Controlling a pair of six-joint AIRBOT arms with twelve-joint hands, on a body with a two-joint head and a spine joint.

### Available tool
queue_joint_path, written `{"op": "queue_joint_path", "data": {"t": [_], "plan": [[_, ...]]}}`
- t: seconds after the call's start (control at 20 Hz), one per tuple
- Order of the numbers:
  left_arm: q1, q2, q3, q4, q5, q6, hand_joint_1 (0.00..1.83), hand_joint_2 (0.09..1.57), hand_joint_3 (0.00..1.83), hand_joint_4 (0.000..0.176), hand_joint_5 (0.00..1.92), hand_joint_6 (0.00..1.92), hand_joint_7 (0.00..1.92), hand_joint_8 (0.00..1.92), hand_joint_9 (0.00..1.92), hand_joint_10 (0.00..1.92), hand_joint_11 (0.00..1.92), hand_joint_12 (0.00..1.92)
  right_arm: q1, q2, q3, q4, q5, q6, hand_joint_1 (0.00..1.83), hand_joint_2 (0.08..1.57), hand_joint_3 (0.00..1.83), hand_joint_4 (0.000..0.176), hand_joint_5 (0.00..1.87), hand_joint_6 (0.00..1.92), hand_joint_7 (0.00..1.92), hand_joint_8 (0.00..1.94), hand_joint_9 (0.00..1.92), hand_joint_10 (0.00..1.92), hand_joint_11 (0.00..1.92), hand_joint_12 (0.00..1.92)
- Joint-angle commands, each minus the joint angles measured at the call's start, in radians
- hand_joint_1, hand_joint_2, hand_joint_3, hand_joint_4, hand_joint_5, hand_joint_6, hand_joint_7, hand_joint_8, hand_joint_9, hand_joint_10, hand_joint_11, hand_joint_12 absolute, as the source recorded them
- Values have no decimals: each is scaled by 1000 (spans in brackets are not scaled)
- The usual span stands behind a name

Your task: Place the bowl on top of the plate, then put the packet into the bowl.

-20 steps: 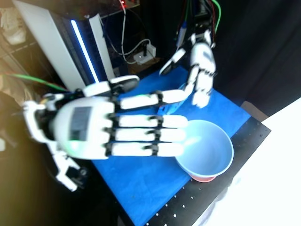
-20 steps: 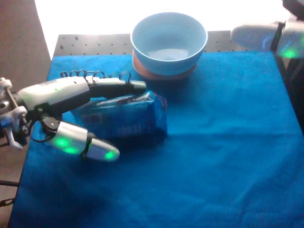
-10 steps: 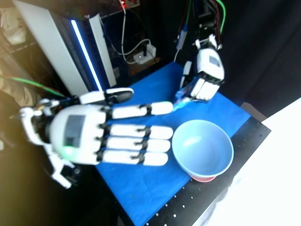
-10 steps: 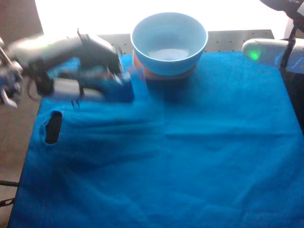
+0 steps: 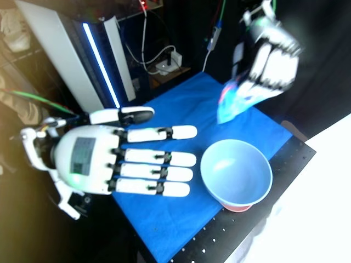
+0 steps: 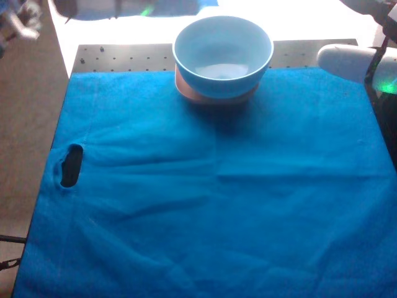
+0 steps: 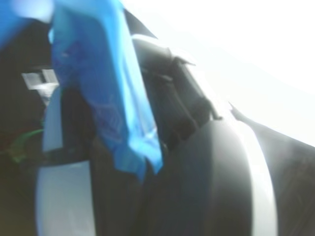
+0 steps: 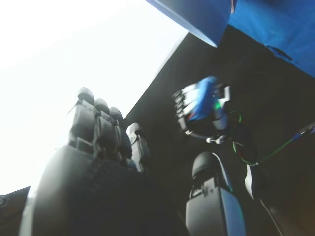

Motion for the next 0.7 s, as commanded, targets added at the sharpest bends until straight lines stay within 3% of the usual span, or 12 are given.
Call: {"op": "queue_joint_path", "data": {"t": [0.0,0.05,0.1,0.2,0.25,0.3,0.35,0.4,0.5,0.6,0.65], "plan": [[-17,-25,16,-25,-53,5,1290,1067,0,0,1133,500,1082,1060,1140,960,1052,1418,6,-7,9,31,118,5,228,1190,8,157,0,0,0,0,0,0,1,0],[-32,-57,43,-27,-28,5,1289,1062,0,0,1161,438,1086,1060,1134,966,1016,1439,6,-12,13,33,118,5,226,1186,4,160,0,0,0,0,0,0,0,0],[-43,-86,69,-28,-5,5,1371,1044,5,0,1086,606,1106,827,1133,970,976,1212,6,-15,16,34,118,5,226,1184,3,161,0,0,0,0,0,0,0,0],[-60,-182,151,-41,70,5,1390,1072,0,0,918,931,1064,776,1123,944,1070,889,6,-30,27,34,118,5,207,1186,3,156,0,0,0,0,0,0,0,0],[-62,-197,165,-44,83,5,1390,1073,1,0,920,909,1058,800,1109,964,1048,842,6,-31,28,34,118,5,204,1182,1,165,0,0,0,0,0,0,0,0],[-65,-225,193,-46,112,5,1394,1054,0,0,996,746,1103,763,1148,955,1025,895,6,-35,31,34,118,5,203,1180,0,174,0,0,0,0,0,0,0,0],[-72,-265,234,-50,149,4,1304,1072,0,0,1033,685,1102,952,1151,746,1008,1048,6,-41,36,34,118,5,204,1180,0,176,0,0,0,0,0,0,0,0],[-77,-290,259,-50,174,4,1278,1102,0,0,1029,643,1026,1150,1150,807,969,1279,6,-45,40,34,118,5,214,1185,2,176,0,0,0,0,0,0,0,0],[-80,-317,284,-49,202,4,1253,1118,2,0,977,791,990,1184,1086,807,909,1317,6,-50,45,34,118,5,223,1201,8,174,0,0,0,0,0,0,0,0],[-73,-328,294,-52,210,3,1235,1167,2,0,757,1133,987,1156,1044,648,855,1251,6,-53,46,34,118,5,240,1218,12,176,0,0,0,0,0,0,0,0],[-69,-331,297,-56,216,3,985,1097,0,0,610,452,823,573,949,514,724,1243,6,-53,46,34,118,5,244,1234,18,175,0,0,0,0,0,0,0,0]]}}
